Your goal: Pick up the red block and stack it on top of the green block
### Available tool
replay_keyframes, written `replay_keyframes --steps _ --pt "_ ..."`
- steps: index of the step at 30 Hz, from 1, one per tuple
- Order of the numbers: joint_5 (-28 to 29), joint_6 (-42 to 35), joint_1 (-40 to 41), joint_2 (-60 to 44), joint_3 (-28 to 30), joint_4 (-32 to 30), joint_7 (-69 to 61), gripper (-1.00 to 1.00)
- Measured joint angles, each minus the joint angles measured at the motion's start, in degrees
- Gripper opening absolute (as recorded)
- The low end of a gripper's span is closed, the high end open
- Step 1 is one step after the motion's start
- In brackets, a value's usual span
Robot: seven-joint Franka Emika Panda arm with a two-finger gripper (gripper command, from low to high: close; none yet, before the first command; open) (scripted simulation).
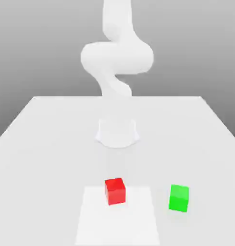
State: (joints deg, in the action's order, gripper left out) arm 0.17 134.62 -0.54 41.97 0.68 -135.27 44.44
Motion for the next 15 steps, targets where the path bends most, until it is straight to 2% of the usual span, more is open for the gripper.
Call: replay_keyframes --steps 15 --pt "0.6 21.2 -2.8 -29.5 3.8 -24.9 -10.9 0.0"
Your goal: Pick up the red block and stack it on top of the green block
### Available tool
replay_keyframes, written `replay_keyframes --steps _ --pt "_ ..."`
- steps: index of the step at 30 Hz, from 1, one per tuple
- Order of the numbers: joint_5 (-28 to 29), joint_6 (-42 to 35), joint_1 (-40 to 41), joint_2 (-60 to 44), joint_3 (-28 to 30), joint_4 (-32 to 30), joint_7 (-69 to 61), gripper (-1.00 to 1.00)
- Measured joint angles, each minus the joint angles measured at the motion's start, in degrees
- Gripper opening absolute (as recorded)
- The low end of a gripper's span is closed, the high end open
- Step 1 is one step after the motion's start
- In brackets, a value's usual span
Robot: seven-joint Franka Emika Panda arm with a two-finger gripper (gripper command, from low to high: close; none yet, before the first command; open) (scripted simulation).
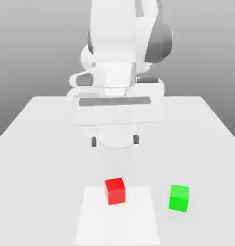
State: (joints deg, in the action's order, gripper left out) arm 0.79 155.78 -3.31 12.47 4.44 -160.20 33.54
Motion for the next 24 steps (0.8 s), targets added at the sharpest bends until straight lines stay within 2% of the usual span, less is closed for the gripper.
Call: replay_keyframes --steps 3,9,10,17,24 --pt "-0.1 6.3 -0.5 -8.7 0.5 -4.2 -2.3 0.0" --pt "-3.9 17.4 1.2 -22.1 -2.1 -3.4 -5.5 0.0" --pt "-4.2 18.7 1.6 -23.5 -2.6 -3.3 -5.7 -1.0" --pt "-3.9 18.7 1.8 -23.5 -2.8 -3.3 -5.5 -1.0" --pt "-0.4 7.5 1.8 -10.4 -1.7 -5.1 -3.0 -1.0"
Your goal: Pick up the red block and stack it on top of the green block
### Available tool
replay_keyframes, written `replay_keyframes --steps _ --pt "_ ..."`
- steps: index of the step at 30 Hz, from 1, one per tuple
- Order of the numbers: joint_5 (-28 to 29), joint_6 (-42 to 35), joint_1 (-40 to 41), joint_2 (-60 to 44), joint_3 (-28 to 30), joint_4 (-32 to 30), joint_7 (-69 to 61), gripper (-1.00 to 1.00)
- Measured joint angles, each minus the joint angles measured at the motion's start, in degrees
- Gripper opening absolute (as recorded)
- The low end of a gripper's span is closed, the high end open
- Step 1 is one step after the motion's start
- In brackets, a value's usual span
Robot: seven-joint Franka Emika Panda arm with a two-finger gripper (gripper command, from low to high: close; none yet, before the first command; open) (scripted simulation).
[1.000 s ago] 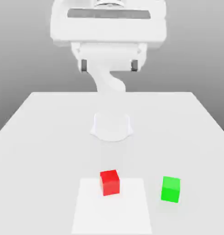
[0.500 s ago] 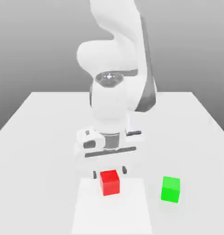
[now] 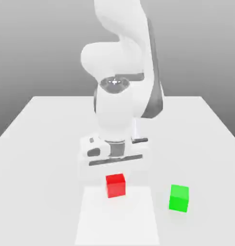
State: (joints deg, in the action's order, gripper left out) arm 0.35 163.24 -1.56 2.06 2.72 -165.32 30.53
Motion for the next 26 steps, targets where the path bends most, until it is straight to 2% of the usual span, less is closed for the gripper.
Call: replay_keyframes --steps 16,22,23,26 --pt "-1.9 -10.5 -14.5 2.4 -11.3 8.2 22.1 -1.0" --pt "1.6 -2.4 -16.0 -7.0 -10.8 9.4 26.8 -1.0" --pt "2.6 -0.5 -16.4 -9.0 -10.2 9.5 27.6 1.0" --pt "2.6 -0.5 -16.4 -9.0 -10.2 9.5 27.6 1.0"
